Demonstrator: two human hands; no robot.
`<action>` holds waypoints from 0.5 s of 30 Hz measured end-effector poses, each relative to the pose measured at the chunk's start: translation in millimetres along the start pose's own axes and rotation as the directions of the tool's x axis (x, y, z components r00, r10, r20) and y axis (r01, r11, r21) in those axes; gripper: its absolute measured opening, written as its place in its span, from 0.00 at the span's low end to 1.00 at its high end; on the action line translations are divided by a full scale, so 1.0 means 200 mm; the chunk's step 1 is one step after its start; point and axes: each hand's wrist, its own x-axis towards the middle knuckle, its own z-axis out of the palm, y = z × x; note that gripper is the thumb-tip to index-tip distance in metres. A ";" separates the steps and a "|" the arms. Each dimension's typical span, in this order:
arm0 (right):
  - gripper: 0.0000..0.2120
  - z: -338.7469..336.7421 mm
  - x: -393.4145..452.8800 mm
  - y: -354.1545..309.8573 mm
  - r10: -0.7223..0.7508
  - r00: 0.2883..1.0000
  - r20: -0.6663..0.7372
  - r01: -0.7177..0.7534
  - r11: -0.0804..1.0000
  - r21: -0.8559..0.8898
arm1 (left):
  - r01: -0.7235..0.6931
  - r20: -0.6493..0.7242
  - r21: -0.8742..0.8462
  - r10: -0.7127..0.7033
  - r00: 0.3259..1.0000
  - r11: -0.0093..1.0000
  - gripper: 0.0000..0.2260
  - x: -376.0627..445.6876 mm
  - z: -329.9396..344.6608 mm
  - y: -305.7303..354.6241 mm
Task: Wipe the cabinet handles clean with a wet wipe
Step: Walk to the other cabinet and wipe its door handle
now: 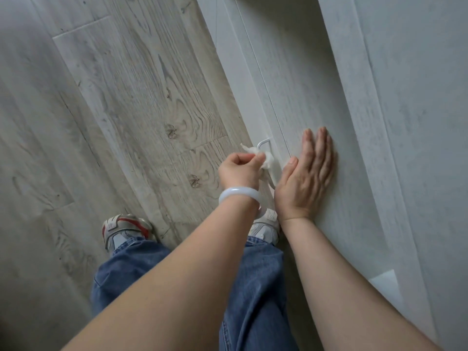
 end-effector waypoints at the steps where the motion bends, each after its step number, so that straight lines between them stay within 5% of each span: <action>1: 0.20 0.00 0.00 0.00 0.003 1.000 0.001 -0.003 1.000 0.022 | 0.003 -0.009 -0.005 -0.003 1.000 1.000 0.12 -0.01 0.00 -0.02; 9: 0.20 -0.05 0.01 0.00 0.023 1.000 0.007 -0.024 0.979 0.203 | 0.146 0.032 0.072 -0.149 0.988 0.987 0.12 -0.21 0.01 -0.31; 15: 0.22 -0.04 0.01 0.00 0.008 1.000 -0.002 -0.008 0.972 0.236 | 0.161 0.014 -0.117 -0.161 0.987 0.980 0.12 -0.20 0.05 -0.26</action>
